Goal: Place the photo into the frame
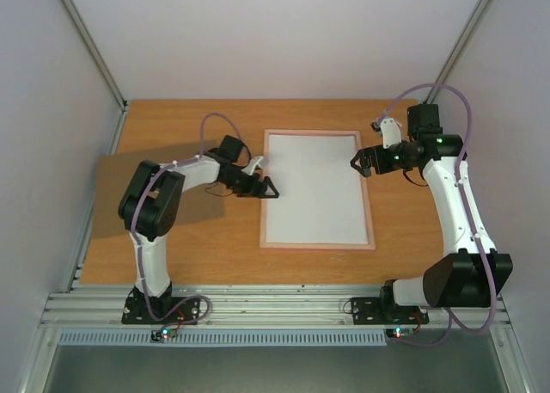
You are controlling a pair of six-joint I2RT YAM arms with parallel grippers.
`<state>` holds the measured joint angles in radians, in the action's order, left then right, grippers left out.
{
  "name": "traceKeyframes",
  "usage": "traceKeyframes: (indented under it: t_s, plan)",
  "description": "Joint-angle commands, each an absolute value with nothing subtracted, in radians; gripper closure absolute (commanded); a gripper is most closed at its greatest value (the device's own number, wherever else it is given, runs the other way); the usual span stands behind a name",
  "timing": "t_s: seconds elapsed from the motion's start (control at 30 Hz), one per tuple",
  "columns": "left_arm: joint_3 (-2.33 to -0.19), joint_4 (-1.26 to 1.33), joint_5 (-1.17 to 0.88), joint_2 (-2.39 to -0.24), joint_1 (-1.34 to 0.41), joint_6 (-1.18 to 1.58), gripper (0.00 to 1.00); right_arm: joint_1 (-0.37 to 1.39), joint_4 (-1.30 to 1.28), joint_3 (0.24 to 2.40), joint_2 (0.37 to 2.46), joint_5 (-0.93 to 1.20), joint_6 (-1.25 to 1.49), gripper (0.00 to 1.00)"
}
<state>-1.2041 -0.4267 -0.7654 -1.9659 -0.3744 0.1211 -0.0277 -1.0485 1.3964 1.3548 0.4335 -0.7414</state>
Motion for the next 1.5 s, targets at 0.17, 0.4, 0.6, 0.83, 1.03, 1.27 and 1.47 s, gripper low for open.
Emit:
traceKeyframes:
  t_s: [0.17, 0.4, 0.6, 0.83, 1.03, 1.27, 1.47]
  plan:
    - [-1.426, -0.436, -0.718, -2.047, -0.489, 0.121, 0.05, -0.033, -1.064, 1.428, 1.394, 0.567, -0.681, 0.02]
    - [-1.502, -0.613, -0.503, -1.976, -0.245, -0.121, 0.01, -0.032, -1.013, 1.390, 1.410, 0.664, -0.613, 0.01]
    - [-1.722, -0.691, -0.350, -2.091, -0.068, -0.151, 0.01, -0.029, -0.989, 1.353, 1.425, 0.693, -0.559, 0.02]
    - [-1.950, -0.752, -0.236, -2.275, 0.030, -0.120, 0.01, -0.008, -0.976, 1.319, 1.433, 0.706, -0.519, 0.02]
    - [-2.014, -0.800, -0.188, -2.358, 0.042, -0.183, 0.01, 0.090, -0.940, 1.292, 1.449, 0.726, -0.463, 0.03]
    - [-1.840, -0.893, -0.286, -2.266, 0.041, -0.224, 0.03, 0.225, -0.869, 1.256, 1.513, 0.772, -0.349, 0.05]
    - [-1.505, -0.864, -0.412, -2.096, 0.005, -0.156, 0.08, 0.310, -0.783, 1.302, 1.642, 0.811, -0.284, 0.08]
